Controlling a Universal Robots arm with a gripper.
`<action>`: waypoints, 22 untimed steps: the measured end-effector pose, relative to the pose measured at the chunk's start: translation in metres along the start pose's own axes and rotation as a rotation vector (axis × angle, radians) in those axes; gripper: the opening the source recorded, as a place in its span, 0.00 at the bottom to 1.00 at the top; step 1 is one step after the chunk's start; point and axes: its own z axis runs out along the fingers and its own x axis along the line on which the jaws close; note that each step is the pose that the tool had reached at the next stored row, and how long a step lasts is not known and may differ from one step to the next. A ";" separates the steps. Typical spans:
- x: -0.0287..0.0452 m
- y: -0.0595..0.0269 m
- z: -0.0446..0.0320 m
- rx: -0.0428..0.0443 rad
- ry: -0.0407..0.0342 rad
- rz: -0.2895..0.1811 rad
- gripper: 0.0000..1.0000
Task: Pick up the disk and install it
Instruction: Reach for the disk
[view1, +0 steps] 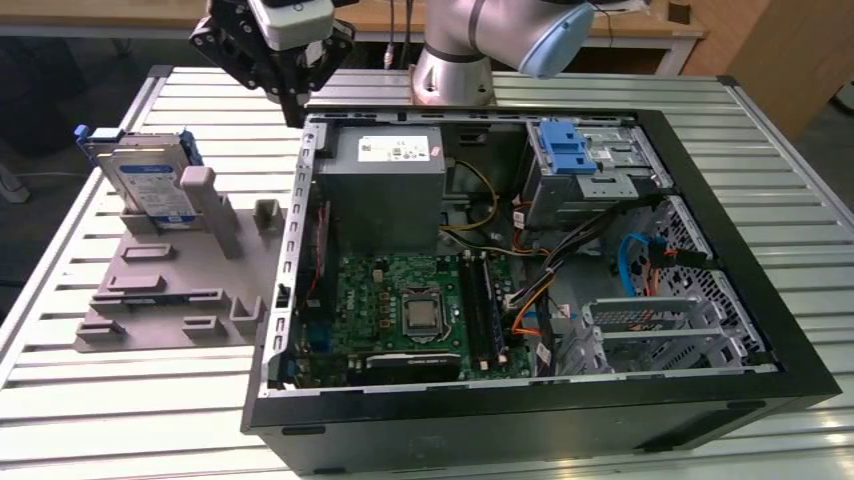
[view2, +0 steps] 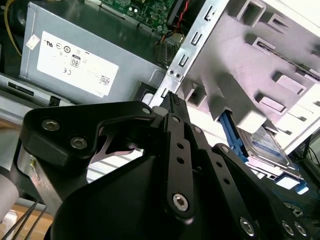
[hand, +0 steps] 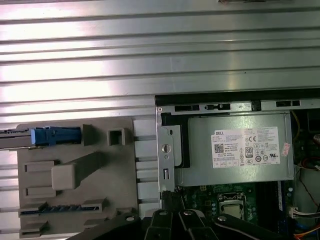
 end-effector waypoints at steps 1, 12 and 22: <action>0.0016 0.0002 0.0001 -0.0001 0.0001 0.000 0.11; 0.0174 0.0024 0.0011 0.0001 0.0023 0.000 0.11; 0.0281 0.0044 0.0019 0.0003 0.0045 0.000 0.11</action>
